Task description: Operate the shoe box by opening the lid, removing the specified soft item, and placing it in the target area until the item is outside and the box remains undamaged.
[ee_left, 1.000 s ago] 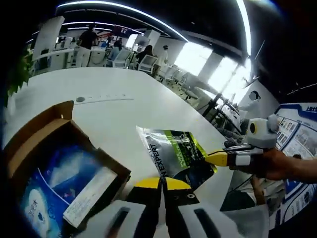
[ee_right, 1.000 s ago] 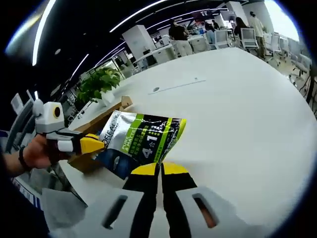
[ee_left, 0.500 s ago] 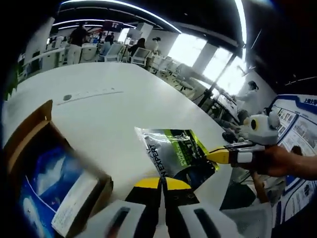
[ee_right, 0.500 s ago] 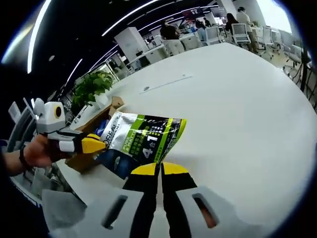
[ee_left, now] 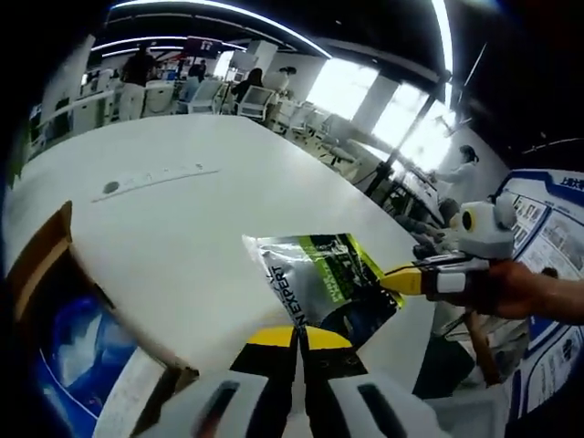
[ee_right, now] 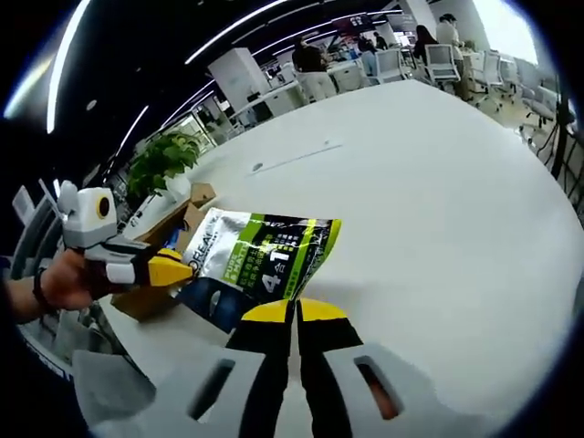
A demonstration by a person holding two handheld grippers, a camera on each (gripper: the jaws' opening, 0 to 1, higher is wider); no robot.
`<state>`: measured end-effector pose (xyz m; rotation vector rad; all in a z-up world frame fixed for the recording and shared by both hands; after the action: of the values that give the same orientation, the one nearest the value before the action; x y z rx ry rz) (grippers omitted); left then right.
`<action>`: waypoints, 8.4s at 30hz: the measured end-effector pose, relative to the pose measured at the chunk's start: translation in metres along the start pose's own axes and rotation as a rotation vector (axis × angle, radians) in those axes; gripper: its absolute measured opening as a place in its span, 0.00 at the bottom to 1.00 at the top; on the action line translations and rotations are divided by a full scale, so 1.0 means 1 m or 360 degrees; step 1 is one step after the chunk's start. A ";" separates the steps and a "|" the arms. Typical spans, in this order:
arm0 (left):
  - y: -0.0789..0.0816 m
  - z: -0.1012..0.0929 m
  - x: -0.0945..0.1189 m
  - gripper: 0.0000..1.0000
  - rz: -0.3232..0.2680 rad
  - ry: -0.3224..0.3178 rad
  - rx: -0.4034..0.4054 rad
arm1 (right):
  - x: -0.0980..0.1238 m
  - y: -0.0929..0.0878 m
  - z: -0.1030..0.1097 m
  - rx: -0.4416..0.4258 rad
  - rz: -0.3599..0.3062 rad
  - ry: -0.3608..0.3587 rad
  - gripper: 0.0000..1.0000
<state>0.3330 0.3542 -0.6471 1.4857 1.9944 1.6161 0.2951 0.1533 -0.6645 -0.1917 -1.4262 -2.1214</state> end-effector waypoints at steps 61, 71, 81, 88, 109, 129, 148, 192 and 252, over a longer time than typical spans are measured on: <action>-0.028 0.035 -0.066 0.06 0.0214 0.0274 0.0028 | -0.068 -0.004 -0.056 0.0031 0.0210 -0.0036 0.01; -0.021 0.030 -0.059 0.07 0.0175 0.0247 0.0020 | -0.061 0.001 -0.050 0.0034 0.0198 -0.0035 0.01; -0.003 0.029 -0.036 0.08 0.0078 0.0242 -0.0042 | -0.058 0.012 -0.025 0.0086 0.0179 0.0015 0.02; 0.011 0.029 -0.015 0.08 0.0010 0.0248 -0.0064 | -0.063 0.025 0.004 0.0137 0.0153 0.0077 0.02; 0.033 0.080 0.103 0.08 -0.0269 0.0468 -0.0035 | -0.089 0.041 0.105 0.0274 0.0138 0.0338 0.04; -0.023 0.131 0.238 0.08 -0.0405 0.0834 0.0189 | -0.137 -0.001 0.211 0.0390 0.0308 0.0630 0.04; -0.056 0.140 0.285 0.11 -0.0454 0.0907 0.0267 | -0.170 -0.041 0.258 0.0454 0.0478 0.0738 0.09; -0.067 0.141 0.315 0.19 -0.0522 0.0851 0.0350 | -0.207 -0.078 0.279 0.0539 0.0695 0.0670 0.18; -0.051 0.137 0.260 0.20 -0.0370 0.0647 0.0318 | -0.149 -0.019 0.256 0.0363 0.0387 0.0615 0.00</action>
<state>0.2677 0.6450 -0.6330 0.9828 2.4996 1.7669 0.3595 0.4412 -0.6349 0.1227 -1.3225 -1.6749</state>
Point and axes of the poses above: the point that each gripper's makers call its tool centre point, and the gripper's own axes: x roughly backward along the fingers, z roughly to its left, y roughly out of its top, the point moved 7 cm from there along x, roughly backward along the fingers, and after that the axes turned 14 degrees about -z, right-handed, at the moved point
